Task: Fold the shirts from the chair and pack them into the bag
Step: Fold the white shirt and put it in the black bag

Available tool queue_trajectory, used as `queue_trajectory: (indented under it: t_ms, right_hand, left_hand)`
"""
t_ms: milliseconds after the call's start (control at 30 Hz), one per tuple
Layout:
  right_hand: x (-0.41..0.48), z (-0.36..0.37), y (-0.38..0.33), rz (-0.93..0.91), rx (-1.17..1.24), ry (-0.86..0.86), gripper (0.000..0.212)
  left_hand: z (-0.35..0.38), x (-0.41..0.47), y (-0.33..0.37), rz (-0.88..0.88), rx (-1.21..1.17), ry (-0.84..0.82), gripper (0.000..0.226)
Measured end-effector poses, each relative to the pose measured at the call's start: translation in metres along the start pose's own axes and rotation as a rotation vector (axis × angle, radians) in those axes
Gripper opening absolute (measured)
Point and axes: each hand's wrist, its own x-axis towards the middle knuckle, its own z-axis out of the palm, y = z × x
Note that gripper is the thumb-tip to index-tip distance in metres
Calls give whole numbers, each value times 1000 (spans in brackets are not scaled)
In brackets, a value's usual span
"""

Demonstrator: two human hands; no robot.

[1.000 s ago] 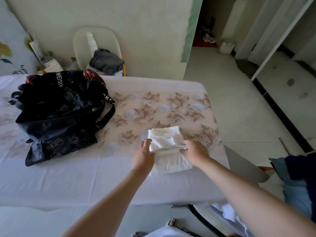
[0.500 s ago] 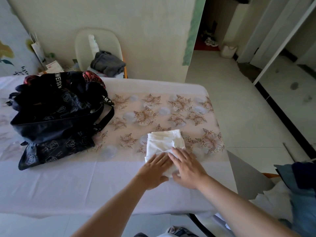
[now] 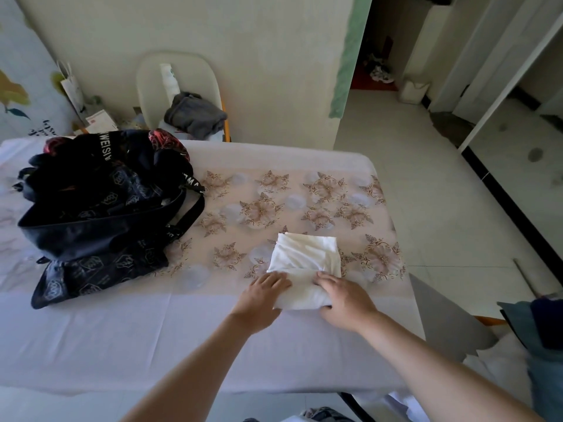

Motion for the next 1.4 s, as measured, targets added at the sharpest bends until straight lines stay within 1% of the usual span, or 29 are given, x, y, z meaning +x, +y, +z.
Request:
queue_trajectory:
  t_ms: [67,167,200,267,300,333,367,433,467,500,533,567,600,633,667,733,767,867,967,1033,1067,1133,1167,1233,1267,1300,1400]
  right_hand:
    - [5,-15,5,118,149,-5,49]
    - [14,-36,15,264,514,21,26]
    - [18,-40,20,293,602,59,19]
    - [26,-43,26,357,657,144,14]
    - [30,-42,29,391,638,177,13]
    - [35,-39,31,419,593,200,17]
    - [39,-35,32,435,519,221,26]
    - [45,-28,33,419,352,311,38]
    - [47,-23,33,365,246,383,39]
    - [48,-19,30,283,130,457,38]
    - [48,-16,26,186,31,523,37]
    - [48,-13,22,82,-34,559,37]
    - [49,-9,18,-14,-73,536,41]
    - [50,-5,15,-75,-85,436,49]
    - [51,-2,13,-93,-95,299,61]
    - [54,2,17,-50,-79,17,84]
    - [57,1,20,-22,-68,-74,90]
    - [65,-5,28,27,0,-174,85]
    - [68,-5,31,26,5,-180,93]
    - [66,-2,33,27,20,-160,83]
    - [63,-1,34,30,39,-142,77]
    - [57,5,36,25,55,-83,72]
    - [54,9,37,17,57,-52,72]
    - [49,13,38,6,81,-12,76]
    - [48,14,38,6,80,-13,78]
    - [48,14,38,6,66,-19,79]
    - [48,2,33,-16,43,12,79]
  left_hand:
    - [-19,9,7,-100,-90,12,46]
    - [-43,27,10,-249,-211,-18,38]
    - [-46,33,10,-267,-263,13,37]
    - [-48,40,7,-334,-320,111,41]
    - [-46,43,6,-376,-283,161,45]
    - [-43,46,6,-393,-196,215,47]
    - [-39,49,7,-367,-81,277,47]
    - [-31,56,16,-223,83,366,44]
    - [-27,60,22,-125,126,379,40]
    - [-22,64,25,-33,154,357,35]
    - [-15,68,27,25,177,306,32]
    - [-10,71,28,24,189,226,36]
    - [-6,73,26,-20,193,135,44]
    - [-4,74,22,-86,189,61,52]
    - [-2,76,17,-149,181,11,60]
    - [-2,77,5,-233,169,-57,70]
    - [-3,78,2,-255,158,-73,71]
    - [-6,81,2,-378,-1,-67,62]
    - [-10,84,12,-632,-187,-13,63]
    - [-20,88,21,-805,-239,-32,62]
    - [-27,91,26,-866,-264,-63,59]
    - [-38,99,30,-953,-354,-139,59]
    - [-42,103,29,-1005,-427,-160,62]
    - [-47,106,25,-1116,-671,-166,75]
    - [-50,106,24,-1149,-781,-161,81]
    - [-52,105,22,-1156,-851,-160,81]
    - [-55,100,24,-1081,-893,-161,62]
